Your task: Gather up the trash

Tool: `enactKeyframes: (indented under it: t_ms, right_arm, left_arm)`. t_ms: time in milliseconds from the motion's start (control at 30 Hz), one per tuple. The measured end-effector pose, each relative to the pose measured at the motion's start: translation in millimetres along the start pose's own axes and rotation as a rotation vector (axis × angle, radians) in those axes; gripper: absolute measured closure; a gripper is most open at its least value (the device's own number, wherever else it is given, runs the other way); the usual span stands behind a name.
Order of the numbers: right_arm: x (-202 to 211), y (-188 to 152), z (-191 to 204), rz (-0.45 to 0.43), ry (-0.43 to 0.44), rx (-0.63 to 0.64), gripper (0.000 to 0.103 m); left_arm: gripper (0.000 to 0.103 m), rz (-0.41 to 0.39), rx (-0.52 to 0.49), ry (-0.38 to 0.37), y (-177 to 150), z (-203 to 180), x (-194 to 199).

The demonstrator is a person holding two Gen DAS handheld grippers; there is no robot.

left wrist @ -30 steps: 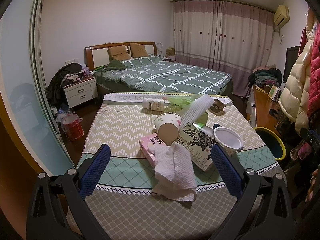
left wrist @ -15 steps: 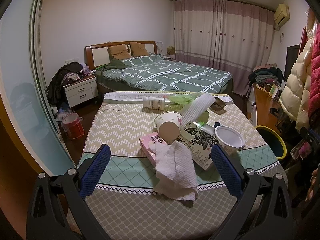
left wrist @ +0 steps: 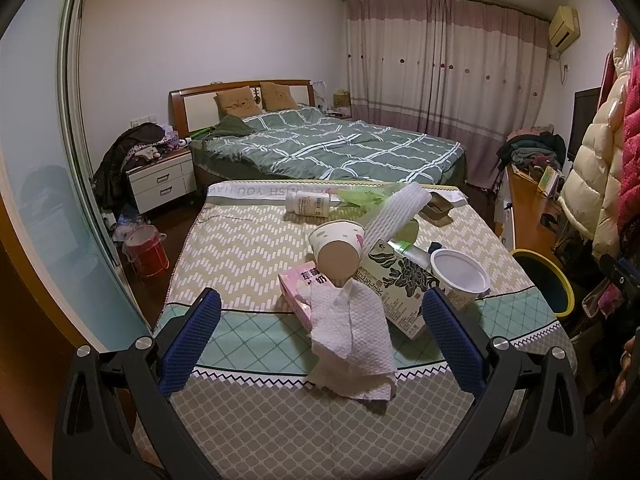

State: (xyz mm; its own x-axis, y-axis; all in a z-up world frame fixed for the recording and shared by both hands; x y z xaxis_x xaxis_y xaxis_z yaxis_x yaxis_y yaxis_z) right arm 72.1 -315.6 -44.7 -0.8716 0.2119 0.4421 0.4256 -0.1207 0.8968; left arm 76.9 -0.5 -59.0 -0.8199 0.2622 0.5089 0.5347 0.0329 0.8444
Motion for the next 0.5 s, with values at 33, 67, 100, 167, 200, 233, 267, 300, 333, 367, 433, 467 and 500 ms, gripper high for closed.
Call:
enactKeyframes:
  t_ms: [33,67,100,167,200,233,267,300,333,367,433,467,500]
  right_arm:
    - [-0.1,-0.5,0.1,0.000,-0.001,0.000,0.006]
    - [-0.4,-1.1,0.4,0.001,-0.001,0.000,0.006]
    - [-0.5,-0.8,0.1,0.001,-0.001,0.000,0.006]
    - [-0.6,-1.3,0.3,0.002,0.000,0.000,0.006]
    - [-0.6,-0.7,0.0,0.002,0.000,0.000,0.006]
    - [-0.6,-0.6,-0.1,0.001,-0.001,0.000,0.006]
    - [-0.6,-1.4,0.0,0.002,-0.001,0.000,0.006]
    - [-0.6,-0.7,-0.1,0.002,0.000,-0.001,0.006]
    - [-0.7,-1.0,0.0,0.002,0.000,-0.001,0.006]
    - [-0.6,-0.6,-0.2,0.002,-0.001,0.000,0.006]
    - [-0.7,-1.0,-0.2,0.002,0.000,0.000,0.006]
    - [-0.7,-0.5,-0.3,0.002,0.000,-0.001,0.006]
    - [-1.3,-1.0,0.1,0.003,0.000,-0.001,0.006]
  left_arm:
    - [0.004,0.000,0.000,0.001,0.0,0.0,-0.1]
    - [0.004,0.000,0.000,0.000,0.0,0.1,-0.1]
    - [0.004,0.000,0.001,0.000,0.0,0.2,-0.1]
    - [0.004,0.001,0.001,0.000,0.1,0.1,-0.1]
    - [0.004,0.001,0.001,0.000,0.1,0.1,-0.1]
    - [0.004,0.001,0.001,0.000,0.0,0.0,-0.1]
    - [0.004,0.000,0.000,0.000,0.1,0.1,-0.1]
    - [0.004,0.001,0.000,0.000,0.1,0.1,-0.2]
    - [0.004,0.001,0.000,0.000,0.0,0.0,-0.4]
    - [0.004,0.001,0.001,0.000,0.0,0.2,-0.3]
    - [0.004,0.002,0.000,-0.001,-0.1,-0.1,-0.4]
    - [0.004,0.003,0.000,0.000,-0.6,0.3,-0.9]
    - [0.004,0.003,0.000,0.000,-0.7,0.3,-0.9]
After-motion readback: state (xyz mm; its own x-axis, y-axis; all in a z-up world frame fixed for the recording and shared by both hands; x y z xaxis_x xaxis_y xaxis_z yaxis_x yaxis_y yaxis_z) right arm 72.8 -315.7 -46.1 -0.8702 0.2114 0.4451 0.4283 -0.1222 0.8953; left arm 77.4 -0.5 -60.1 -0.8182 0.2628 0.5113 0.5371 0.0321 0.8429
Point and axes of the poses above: each gripper's, at about its wrist camera, not at the fingertips, and x roughly against the way its jaws point, z to its left, y to its top, the point moved 8 cm from there along -x, roughly the way its jaws point, and after that the axes turned 15 degrees about -y, right-handed, at the moved point
